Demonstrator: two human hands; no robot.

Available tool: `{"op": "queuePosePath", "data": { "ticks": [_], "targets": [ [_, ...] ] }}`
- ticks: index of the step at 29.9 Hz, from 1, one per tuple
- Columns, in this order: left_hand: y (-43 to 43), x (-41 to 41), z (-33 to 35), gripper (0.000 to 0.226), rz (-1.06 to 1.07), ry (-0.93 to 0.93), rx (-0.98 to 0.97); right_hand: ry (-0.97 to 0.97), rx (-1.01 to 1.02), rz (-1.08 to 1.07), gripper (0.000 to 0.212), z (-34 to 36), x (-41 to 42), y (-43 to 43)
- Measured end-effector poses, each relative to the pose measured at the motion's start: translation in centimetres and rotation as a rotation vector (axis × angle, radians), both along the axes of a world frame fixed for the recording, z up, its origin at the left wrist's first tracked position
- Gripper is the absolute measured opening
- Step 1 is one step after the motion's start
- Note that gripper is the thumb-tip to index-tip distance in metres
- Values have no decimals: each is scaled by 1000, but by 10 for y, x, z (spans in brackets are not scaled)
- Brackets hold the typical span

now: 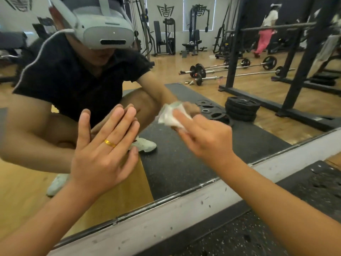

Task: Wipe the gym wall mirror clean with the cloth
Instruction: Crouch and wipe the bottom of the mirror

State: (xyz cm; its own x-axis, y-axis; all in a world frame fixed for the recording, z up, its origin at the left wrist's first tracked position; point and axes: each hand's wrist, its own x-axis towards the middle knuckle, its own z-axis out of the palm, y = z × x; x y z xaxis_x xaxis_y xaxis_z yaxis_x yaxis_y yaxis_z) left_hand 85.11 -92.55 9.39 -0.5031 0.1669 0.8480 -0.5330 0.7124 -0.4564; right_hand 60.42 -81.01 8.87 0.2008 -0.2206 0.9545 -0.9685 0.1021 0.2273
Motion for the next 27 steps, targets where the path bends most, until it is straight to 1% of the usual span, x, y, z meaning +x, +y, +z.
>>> {"op": "queuePosePath", "data": {
  "ticks": [1, 3, 4, 5, 6, 8, 10, 11, 12, 13, 15, 16, 17, 18, 20, 23, 25, 27],
  "targets": [
    [0, 0, 1, 44, -5, -8, 2, -110, -63, -8, 35, 8, -8, 1],
    [0, 0, 1, 43, -10, -19, 6, -300, -122, 59, 36, 11, -6, 0],
    [-1, 1, 0, 43, -9, -18, 5, -364, -118, 117, 37, 4, 5, -3],
    [-2, 2, -1, 43, -2, -18, 2, -385, -86, 172, 37, -7, 19, -6],
    [-2, 2, -2, 44, 2, -19, -1, -333, -35, 192, 37, -22, 34, -9],
    [-2, 5, -2, 45, 7, -17, -1, -130, 78, 149, 35, -42, 53, -12],
    [-2, 2, 0, 44, 11, -4, 4, 7, 89, 108, 33, -32, 36, -10],
    [0, 0, 1, 43, 11, -1, 9, 37, 46, 73, 33, -24, 20, -7],
    [1, -1, 0, 43, 6, -7, 16, 17, -9, 38, 33, -15, 2, -5],
    [2, -2, 1, 42, 2, -16, 21, -43, -60, 21, 34, -5, -16, -1],
    [2, 0, 2, 41, 2, -34, 26, -240, -134, 31, 36, 4, -36, 4],
    [2, 2, 1, 41, -2, -38, 37, -340, -153, 56, 37, 1, -35, 4],
    [2, 5, 1, 42, -13, -41, 55, -398, -152, 99, 38, -4, -28, 2],
    [4, 6, 1, 44, -37, -52, 81, -405, -126, 139, 38, -13, -19, 0],
    [13, 8, -1, 51, -93, -132, 105, -327, -42, 163, 38, -33, -4, -2],
    [34, 5, 2, 55, -153, -282, 51, -247, 24, 126, 36, -38, -9, 4],
    [41, -9, 14, 52, -170, -289, 82, -224, 31, 115, 36, -33, -17, 7],
    [38, -28, 24, 53, -130, -282, 117, -210, 30, 100, 35, -32, -18, 8]
  ]
}}
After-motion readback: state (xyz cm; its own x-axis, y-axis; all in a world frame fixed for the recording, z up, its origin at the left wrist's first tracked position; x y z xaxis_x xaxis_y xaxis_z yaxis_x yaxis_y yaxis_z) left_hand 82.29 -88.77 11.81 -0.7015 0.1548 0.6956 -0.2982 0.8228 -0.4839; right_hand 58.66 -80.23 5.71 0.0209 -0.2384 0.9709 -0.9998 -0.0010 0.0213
